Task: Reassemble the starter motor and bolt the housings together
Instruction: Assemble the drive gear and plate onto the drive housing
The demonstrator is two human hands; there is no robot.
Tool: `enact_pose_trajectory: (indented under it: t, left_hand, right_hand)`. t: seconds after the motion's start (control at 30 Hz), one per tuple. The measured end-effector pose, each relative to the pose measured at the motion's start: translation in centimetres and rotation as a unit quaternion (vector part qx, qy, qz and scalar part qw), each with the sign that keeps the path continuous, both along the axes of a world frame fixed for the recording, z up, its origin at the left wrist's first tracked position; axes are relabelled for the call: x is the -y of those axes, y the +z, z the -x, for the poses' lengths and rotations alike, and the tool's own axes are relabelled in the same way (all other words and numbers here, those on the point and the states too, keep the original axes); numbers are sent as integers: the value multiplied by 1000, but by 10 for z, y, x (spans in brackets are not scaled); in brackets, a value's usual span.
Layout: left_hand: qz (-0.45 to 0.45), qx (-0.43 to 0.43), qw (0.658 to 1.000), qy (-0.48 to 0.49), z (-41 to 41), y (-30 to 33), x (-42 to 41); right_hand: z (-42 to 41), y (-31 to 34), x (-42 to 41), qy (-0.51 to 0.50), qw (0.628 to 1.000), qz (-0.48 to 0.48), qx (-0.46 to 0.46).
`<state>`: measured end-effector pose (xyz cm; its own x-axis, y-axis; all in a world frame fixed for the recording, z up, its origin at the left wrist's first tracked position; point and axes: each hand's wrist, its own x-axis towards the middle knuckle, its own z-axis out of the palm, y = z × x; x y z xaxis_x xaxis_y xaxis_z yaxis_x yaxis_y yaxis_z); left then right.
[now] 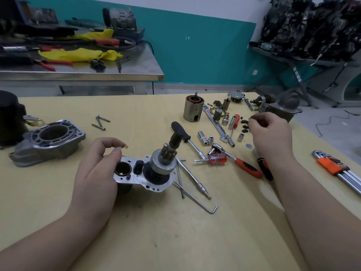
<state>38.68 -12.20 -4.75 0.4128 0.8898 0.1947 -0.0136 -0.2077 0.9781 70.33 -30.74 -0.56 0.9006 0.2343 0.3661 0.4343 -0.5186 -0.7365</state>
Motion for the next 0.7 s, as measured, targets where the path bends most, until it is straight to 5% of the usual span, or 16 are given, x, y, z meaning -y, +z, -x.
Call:
enact_pose_trajectory:
  t: [0.2,0.37,0.47,0.7]
  left_hand:
    - [16,10,1000,-23,-2,1,-1]
    - [28,15,998,-49,0,2,-1]
    - [21,23,999,-32,6,1,-4]
    - [41,47,998,15,11,-1,-10]
  right_hand:
    - [-34,34,-44,57,974,212,56]
    - [-47,40,-80,82,902,422,36]
    - [-52,34,-86,86,892,443,27]
    - [-52,41,-93,47,943,319,78]
